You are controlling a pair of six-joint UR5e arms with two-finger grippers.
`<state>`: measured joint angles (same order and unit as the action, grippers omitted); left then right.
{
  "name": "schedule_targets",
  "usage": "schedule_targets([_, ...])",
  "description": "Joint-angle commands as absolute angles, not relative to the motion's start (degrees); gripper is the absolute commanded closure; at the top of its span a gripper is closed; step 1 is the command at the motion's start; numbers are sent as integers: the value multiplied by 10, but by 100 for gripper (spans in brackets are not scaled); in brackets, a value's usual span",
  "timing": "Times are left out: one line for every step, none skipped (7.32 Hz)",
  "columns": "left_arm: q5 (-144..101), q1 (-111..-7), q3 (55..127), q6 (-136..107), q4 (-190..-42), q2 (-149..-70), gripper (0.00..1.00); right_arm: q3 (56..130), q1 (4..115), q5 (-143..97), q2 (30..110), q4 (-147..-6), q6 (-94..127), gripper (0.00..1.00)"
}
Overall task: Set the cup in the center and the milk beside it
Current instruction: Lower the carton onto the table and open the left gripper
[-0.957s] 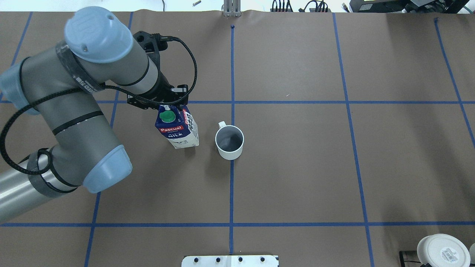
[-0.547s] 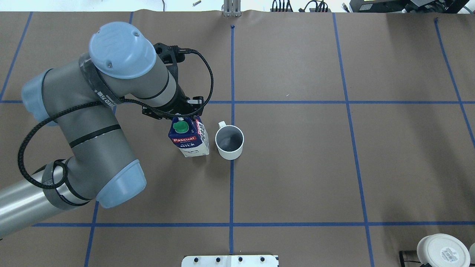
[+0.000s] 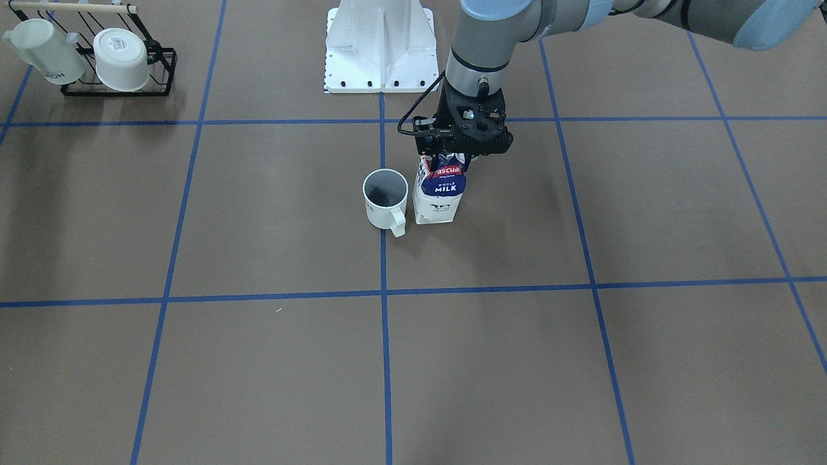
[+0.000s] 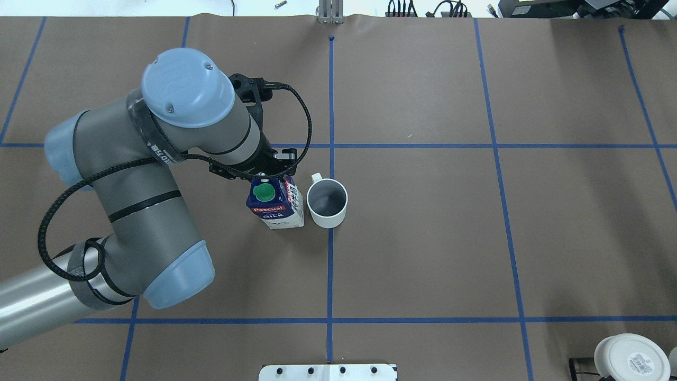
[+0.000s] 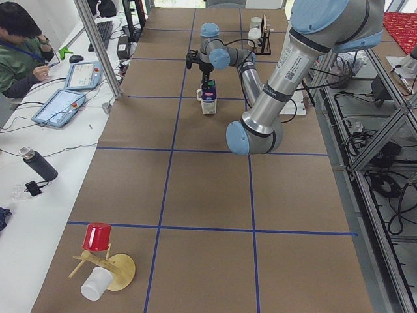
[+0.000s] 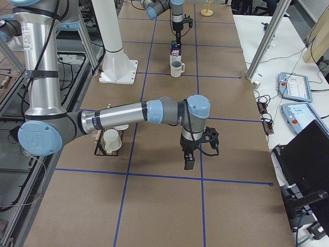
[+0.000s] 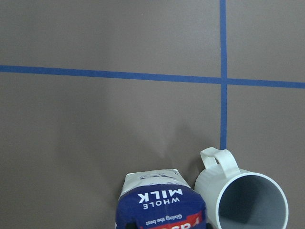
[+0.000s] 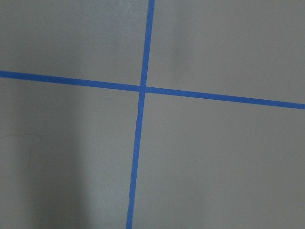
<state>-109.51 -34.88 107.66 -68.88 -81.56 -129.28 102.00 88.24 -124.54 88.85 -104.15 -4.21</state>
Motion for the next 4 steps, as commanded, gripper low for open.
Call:
schedule_targets([-1090, -349, 1085, -686, -816, -1290, 2, 1020, 882, -1245, 889, -1042, -42, 0])
schedule_targets([-1090, -353, 1093, -683, -814, -1288, 2, 1020, 882, -1245, 892, -1042, -42, 0])
schedule_targets([-1091, -356, 1097, -682, -814, -1287, 2, 1020, 882, -1245, 894, -1042, -43, 0])
schedule_targets([-1092, -366, 1099, -681, -814, -1287, 2, 1020, 882, -1245, 896, -1041, -43, 0])
